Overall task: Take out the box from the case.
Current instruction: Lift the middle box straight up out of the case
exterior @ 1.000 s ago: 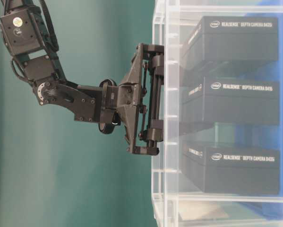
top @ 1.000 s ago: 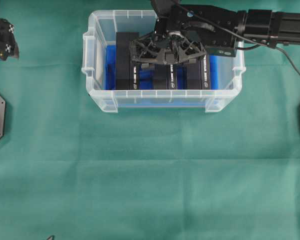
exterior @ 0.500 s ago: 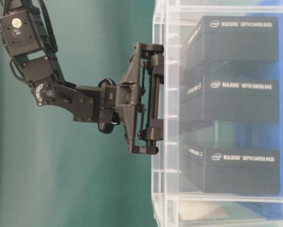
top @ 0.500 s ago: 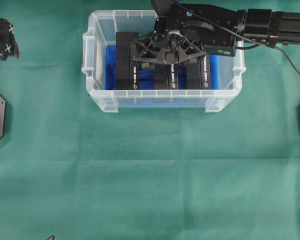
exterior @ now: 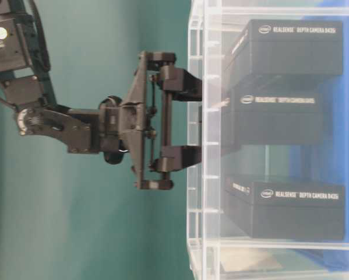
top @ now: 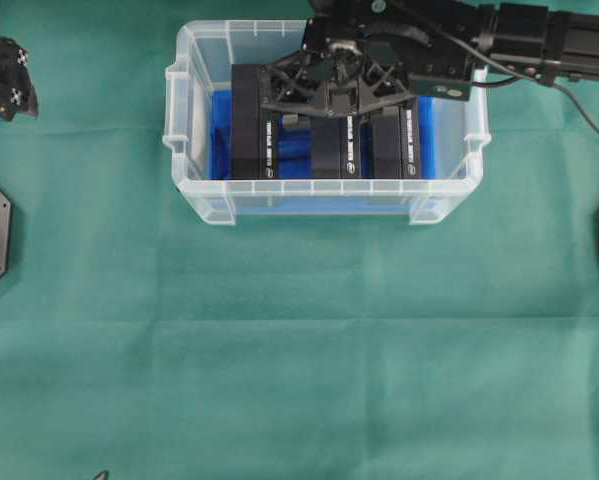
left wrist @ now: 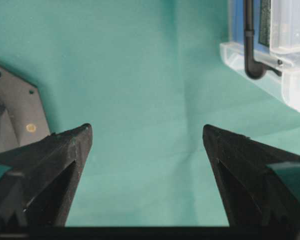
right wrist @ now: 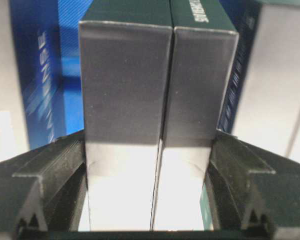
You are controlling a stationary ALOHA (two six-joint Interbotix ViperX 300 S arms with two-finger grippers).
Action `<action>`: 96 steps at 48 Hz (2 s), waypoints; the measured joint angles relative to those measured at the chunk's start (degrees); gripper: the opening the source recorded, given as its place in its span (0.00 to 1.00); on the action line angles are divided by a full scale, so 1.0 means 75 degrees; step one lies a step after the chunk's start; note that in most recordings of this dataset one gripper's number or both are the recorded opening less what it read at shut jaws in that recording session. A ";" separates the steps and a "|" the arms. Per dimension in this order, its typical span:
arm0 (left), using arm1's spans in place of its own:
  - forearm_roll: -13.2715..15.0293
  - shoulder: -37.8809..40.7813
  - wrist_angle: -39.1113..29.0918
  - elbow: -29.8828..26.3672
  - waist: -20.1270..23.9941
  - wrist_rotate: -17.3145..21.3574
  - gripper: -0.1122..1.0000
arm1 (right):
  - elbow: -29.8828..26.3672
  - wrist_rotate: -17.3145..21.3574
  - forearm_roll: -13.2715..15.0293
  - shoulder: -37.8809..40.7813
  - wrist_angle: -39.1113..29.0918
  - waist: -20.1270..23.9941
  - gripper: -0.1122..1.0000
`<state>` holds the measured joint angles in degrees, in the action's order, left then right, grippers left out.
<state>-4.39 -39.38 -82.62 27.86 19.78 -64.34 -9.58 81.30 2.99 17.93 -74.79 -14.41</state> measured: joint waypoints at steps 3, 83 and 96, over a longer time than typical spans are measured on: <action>0.0000 0.0000 0.0000 0.0000 -0.0012 0.0000 0.94 | -0.0105 0.0000 0.0000 -0.0082 -0.0141 0.0012 0.69; 0.0000 -0.0094 0.0000 0.0000 0.0000 -0.0023 0.94 | -0.3117 0.0000 0.0012 -0.0375 -0.2988 0.0141 0.69; 0.0000 -0.0094 0.0000 0.0000 0.0000 -0.0023 0.94 | -0.3117 0.0012 0.0023 -0.0363 -0.2988 0.0141 0.69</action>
<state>-4.39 -40.08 -82.62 27.86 19.78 -64.51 -32.96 81.39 3.16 15.21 -97.21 -13.36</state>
